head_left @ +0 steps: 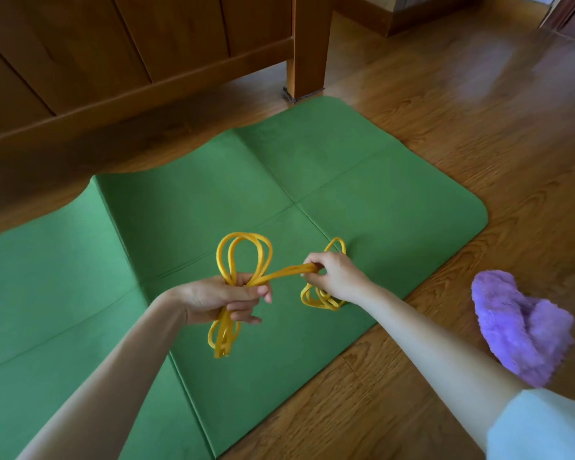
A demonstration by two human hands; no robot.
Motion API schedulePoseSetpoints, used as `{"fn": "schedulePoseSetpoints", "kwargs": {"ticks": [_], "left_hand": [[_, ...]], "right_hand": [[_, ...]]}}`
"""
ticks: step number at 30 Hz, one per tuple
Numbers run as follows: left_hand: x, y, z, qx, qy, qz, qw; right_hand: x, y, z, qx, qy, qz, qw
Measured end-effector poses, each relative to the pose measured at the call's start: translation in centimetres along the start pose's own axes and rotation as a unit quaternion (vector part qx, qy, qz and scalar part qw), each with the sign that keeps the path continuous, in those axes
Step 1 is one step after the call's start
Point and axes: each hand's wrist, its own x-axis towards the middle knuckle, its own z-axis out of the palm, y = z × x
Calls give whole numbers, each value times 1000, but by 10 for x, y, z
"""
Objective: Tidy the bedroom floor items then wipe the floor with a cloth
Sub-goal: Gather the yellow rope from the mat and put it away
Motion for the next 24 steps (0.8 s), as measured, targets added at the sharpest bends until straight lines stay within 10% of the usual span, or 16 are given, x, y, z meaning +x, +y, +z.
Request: {"fn": "schedulePoseSetpoints", "kwargs": {"ticks": [10, 17, 24], "left_hand": [[-3, -12, -10, 162, 311, 108, 930], [19, 3, 21, 98, 296, 221, 924], [31, 21, 38, 59, 254, 236, 936]], "right_hand": [[-6, -57, -25, 327, -150, -9, 933], [-5, -94, -32, 491, -53, 35, 869], [-10, -106, -31, 334, 47, 7, 941]]}}
